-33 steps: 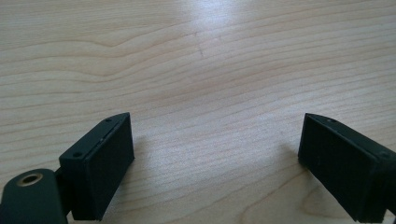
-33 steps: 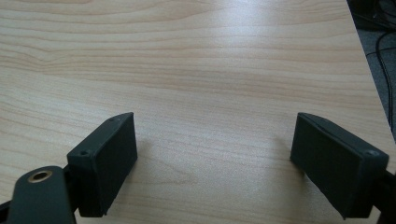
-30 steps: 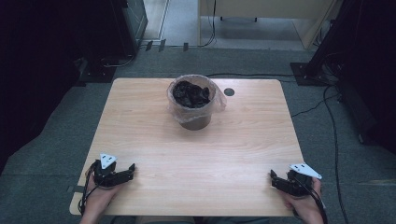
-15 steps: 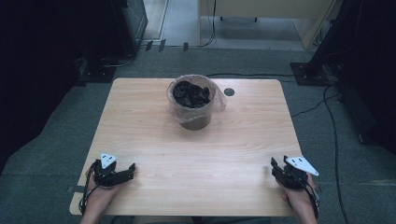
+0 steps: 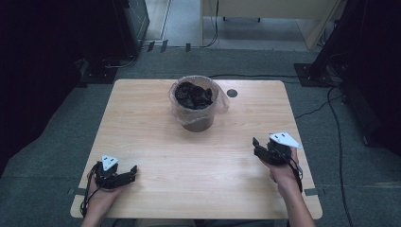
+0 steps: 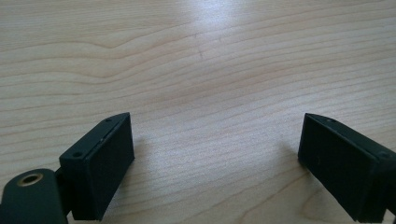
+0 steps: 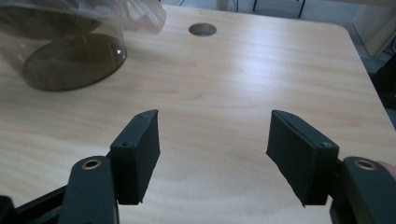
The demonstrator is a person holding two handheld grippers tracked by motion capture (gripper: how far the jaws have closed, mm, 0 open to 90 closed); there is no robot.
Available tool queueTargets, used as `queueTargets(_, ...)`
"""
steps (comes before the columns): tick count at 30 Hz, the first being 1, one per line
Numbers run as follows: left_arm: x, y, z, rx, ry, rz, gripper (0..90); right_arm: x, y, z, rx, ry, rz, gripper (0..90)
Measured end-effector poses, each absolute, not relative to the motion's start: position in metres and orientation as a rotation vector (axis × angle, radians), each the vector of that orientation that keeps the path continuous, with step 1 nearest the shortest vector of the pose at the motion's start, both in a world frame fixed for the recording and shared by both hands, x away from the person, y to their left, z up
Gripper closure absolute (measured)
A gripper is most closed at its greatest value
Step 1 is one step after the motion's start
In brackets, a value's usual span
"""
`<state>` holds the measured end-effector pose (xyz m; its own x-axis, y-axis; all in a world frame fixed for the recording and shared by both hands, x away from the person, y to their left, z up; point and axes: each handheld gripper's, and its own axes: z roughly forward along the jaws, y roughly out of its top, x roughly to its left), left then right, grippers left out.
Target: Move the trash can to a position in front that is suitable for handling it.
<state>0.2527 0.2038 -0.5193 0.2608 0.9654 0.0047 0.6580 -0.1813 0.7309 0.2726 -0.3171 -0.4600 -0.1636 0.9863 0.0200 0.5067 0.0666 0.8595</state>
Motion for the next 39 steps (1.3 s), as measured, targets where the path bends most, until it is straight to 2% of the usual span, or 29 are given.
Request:
queueTargets(10,0.253,0.204,-0.519,1.919,1.467,0.644,10.5,0.327,-0.296,-0.446,1.518,1.711,1.044,34.9)
queueTargets(13,0.252,0.203,-0.519,1.917,1.467,0.644,10.5,0.342,-0.290,-0.445,1.522,1.714,1.054,37.1)
queueTargets(15,0.252,0.203,-0.519,1.920,1.450,0.642,14.0,0.350,-0.286,-0.444,1.517,1.715,1.063,38.9)
queueTargets(21,0.254,0.201,-0.519,1.916,1.455,0.649,14.2,0.376,-0.272,-0.443,1.515,1.709,1.099,43.6)
queueTargets(25,0.256,0.197,-0.517,1.914,1.449,0.671,25.8,0.389,-0.262,-0.444,1.538,1.694,1.130,47.1)
queueTargets(27,0.259,0.195,-0.516,1.895,1.453,0.673,25.9,0.394,-0.257,-0.445,1.549,1.683,1.130,49.6)
queueTargets(29,0.265,0.194,-0.512,1.845,1.457,0.629,31.2,0.399,-0.253,-0.446,1.558,1.683,1.129,51.4)
queueTargets(34,0.283,0.183,-0.500,1.807,1.440,0.649,35.2,0.409,-0.253,-0.445,1.580,1.648,1.145,62.5)
queueTargets(39,0.304,0.166,-0.484,1.717,1.417,0.691,45.8,0.414,-0.253,-0.448,1.619,1.635,1.195,73.6)
